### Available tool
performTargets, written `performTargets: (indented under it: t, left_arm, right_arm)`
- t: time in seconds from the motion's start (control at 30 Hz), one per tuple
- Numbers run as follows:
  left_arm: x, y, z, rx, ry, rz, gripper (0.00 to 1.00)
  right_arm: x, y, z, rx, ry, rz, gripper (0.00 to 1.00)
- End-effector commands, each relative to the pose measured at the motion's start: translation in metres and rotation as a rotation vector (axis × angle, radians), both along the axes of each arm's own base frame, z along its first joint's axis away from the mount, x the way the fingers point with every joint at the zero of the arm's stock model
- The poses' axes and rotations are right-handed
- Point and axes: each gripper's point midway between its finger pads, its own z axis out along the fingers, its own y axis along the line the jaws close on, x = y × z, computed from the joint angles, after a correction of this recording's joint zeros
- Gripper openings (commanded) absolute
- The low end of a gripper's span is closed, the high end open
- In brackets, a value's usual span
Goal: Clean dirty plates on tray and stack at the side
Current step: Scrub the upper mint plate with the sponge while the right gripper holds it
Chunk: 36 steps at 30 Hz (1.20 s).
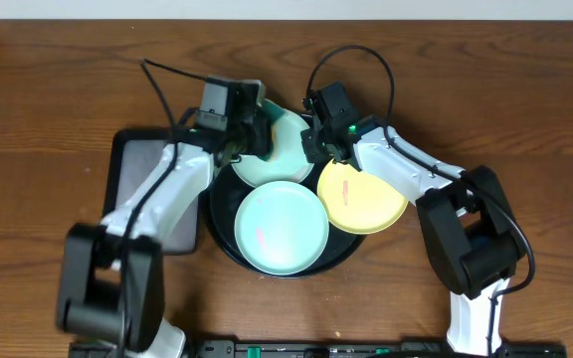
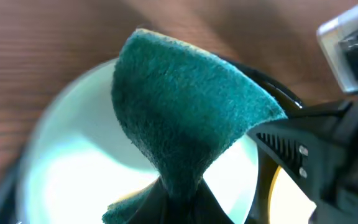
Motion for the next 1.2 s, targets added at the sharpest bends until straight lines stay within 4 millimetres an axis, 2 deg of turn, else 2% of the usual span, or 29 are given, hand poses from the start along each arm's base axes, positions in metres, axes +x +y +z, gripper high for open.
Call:
performTargets:
  t: [0.0, 0.17, 0.4, 0.5, 0.6, 0.83, 1.17]
  left_arm:
    - [0.004, 0.028, 0.004, 0.126, -0.027, 0.103, 0.07]
    - [0.003, 0.029, -0.01, 0.104, 0.022, 0.153, 0.07]
    - [0.005, 0.029, -0.048, 0.076, 0.119, 0.242, 0.07]
    - [0.005, 0.045, -0.061, 0.119, 0.149, 0.363, 0.07]
    - [0.004, 0.044, -0.063, 0.101, 0.166, 0.389, 0.07]
    - [-0.004, 0.014, -0.06, -0.049, 0.232, 0.303, 0.07]
    - [-0.004, -0.001, -0.054, -0.06, 0.206, 0.271, 0.07]
  right_arm:
    - [-0.007, 0.004, -0.007, -0.012, 0.019, 0.019, 0.01]
    - [-0.008, 0.003, -0.008, -0.014, 0.022, 0.019, 0.01]
    - [-0.009, 0.003, -0.008, -0.016, 0.026, 0.019, 0.01]
    - [-0.009, 0.003, -0.008, -0.016, 0.026, 0.019, 0.01]
    - [-0.009, 0.003, -0.008, -0.016, 0.026, 0.019, 0.01]
    - [-0.009, 0.003, -0.008, -0.016, 0.026, 0.019, 0.01]
    - [-0.009, 0.003, -0.008, -0.016, 0.025, 0.019, 0.02]
